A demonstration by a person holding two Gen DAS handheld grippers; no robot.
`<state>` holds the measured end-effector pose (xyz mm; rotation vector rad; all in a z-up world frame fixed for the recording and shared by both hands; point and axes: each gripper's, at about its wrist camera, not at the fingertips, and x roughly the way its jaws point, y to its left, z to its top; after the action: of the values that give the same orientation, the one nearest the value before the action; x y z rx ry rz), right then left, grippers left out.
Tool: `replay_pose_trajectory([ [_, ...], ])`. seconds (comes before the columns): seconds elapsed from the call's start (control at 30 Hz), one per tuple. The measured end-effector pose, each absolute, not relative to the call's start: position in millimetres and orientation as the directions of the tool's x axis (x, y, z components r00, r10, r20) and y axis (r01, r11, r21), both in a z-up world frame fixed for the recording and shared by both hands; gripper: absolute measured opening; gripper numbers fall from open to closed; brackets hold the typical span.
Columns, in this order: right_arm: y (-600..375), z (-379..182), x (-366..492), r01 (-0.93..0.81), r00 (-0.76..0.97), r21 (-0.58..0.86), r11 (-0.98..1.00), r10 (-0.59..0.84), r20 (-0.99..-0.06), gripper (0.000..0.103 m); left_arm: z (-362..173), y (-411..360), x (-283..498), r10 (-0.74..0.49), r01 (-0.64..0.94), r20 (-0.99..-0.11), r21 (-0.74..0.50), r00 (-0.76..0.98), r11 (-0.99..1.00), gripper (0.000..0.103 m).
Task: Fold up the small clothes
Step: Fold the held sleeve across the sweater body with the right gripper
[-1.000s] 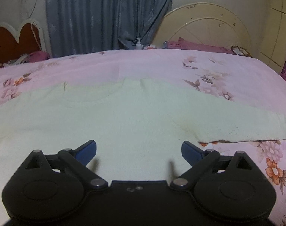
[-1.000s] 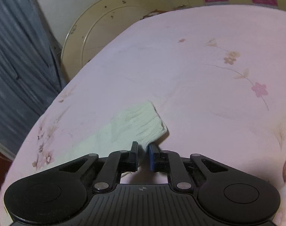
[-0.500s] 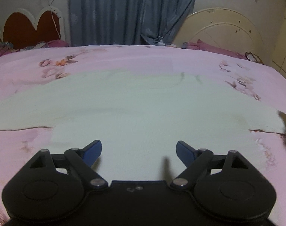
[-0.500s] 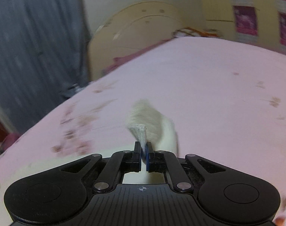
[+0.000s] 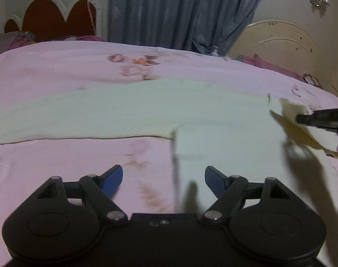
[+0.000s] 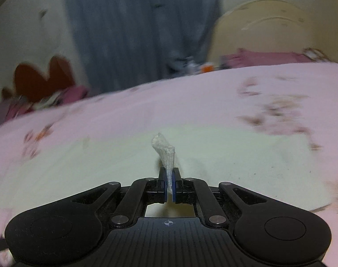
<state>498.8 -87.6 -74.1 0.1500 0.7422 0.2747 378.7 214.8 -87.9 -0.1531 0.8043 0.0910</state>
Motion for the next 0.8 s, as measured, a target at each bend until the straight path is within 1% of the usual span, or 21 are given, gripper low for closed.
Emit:
replay_pose_trajectory([
  [0.1, -50, -86, 497, -0.265, 0.674, 0.213, 0.94, 0.339, -0.656, 0.003, -87, 232, 370, 0.039, -0.169, -0.725, -0.108, 0.688, 0.98, 0.078],
  [0.2, -21, -95, 495, -0.32, 0.648, 0.203, 0.926, 0.37, -0.666, 0.003, -89, 243, 365, 0.025, -0.183, -0.732, -0.137, 0.681, 0.974, 0.066],
  [0.27, -3, -103, 495, -0.368, 0.613, 0.2, 0.908, 0.398, -0.683, 0.004, -91, 249, 363, 0.006, -0.189, -0.737, -0.165, 0.676, 0.968, 0.065],
  [0.3, 6, -109, 494, -0.394, 0.593, 0.187, 0.9, 0.404, -0.696, 0.004, -92, 249, 364, -0.024, -0.178, -0.737, -0.194, 0.675, 0.965, 0.062],
  [0.33, 13, -113, 494, -0.411, 0.592, 0.156, 0.898, 0.393, -0.703, 0.011, -93, 250, 365, -0.052, -0.166, -0.737, -0.22, 0.674, 0.961, 0.058],
  [0.4, 19, -112, 488, -0.426, 0.62, 0.104, 0.899, 0.374, -0.69, 0.044, -93, 245, 371, -0.095, -0.148, -0.732, -0.26, 0.675, 0.954, 0.054],
  [0.43, 15, -109, 484, -0.418, 0.645, 0.102, 0.902, 0.374, -0.666, 0.074, -93, 241, 376, -0.117, -0.132, -0.725, -0.278, 0.679, 0.952, 0.048],
  [0.47, 9, -103, 478, -0.423, 0.662, 0.114, 0.899, 0.392, -0.638, 0.075, -92, 235, 382, -0.142, -0.112, -0.717, -0.295, 0.683, 0.949, 0.046],
  [0.5, 0, -101, 476, -0.41, 0.669, 0.119, 0.904, 0.387, -0.634, 0.073, -92, 227, 390, -0.173, -0.089, -0.709, -0.316, 0.683, 0.945, 0.042],
  [0.53, -12, -100, 475, -0.394, 0.67, 0.134, 0.909, 0.384, -0.636, 0.066, -92, 218, 400, -0.21, -0.062, -0.699, -0.342, 0.684, 0.938, 0.038],
  [0.57, -25, -101, 474, -0.377, 0.662, 0.155, 0.913, 0.383, -0.645, 0.043, -93, 210, 409, -0.242, -0.043, -0.691, -0.368, 0.682, 0.929, 0.036],
  [0.6, -40, -103, 475, -0.348, 0.651, 0.18, 0.92, 0.375, -0.66, 0.035, -95, 201, 419, -0.277, -0.032, -0.684, -0.402, 0.675, 0.915, 0.034],
  [0.63, -55, -105, 476, -0.318, 0.645, 0.196, 0.928, 0.363, -0.672, 0.027, -97, 194, 431, -0.315, -0.023, -0.675, -0.441, 0.668, 0.897, 0.034],
  [0.67, -69, -107, 475, -0.288, 0.646, 0.207, 0.935, 0.349, -0.679, 0.023, -99, 186, 442, -0.352, -0.016, -0.663, -0.481, 0.661, 0.876, 0.033],
  [0.7, -86, -110, 475, -0.253, 0.649, 0.218, 0.943, 0.332, -0.685, 0.022, -102, 176, 454, -0.373, -0.01, -0.656, -0.502, 0.656, 0.865, 0.034],
  [0.8, -125, -113, 474, -0.166, 0.655, 0.239, 0.957, 0.289, -0.699, 0.022, -111, 150, 485, -0.361, -0.006, -0.681, -0.473, 0.637, 0.881, 0.034],
])
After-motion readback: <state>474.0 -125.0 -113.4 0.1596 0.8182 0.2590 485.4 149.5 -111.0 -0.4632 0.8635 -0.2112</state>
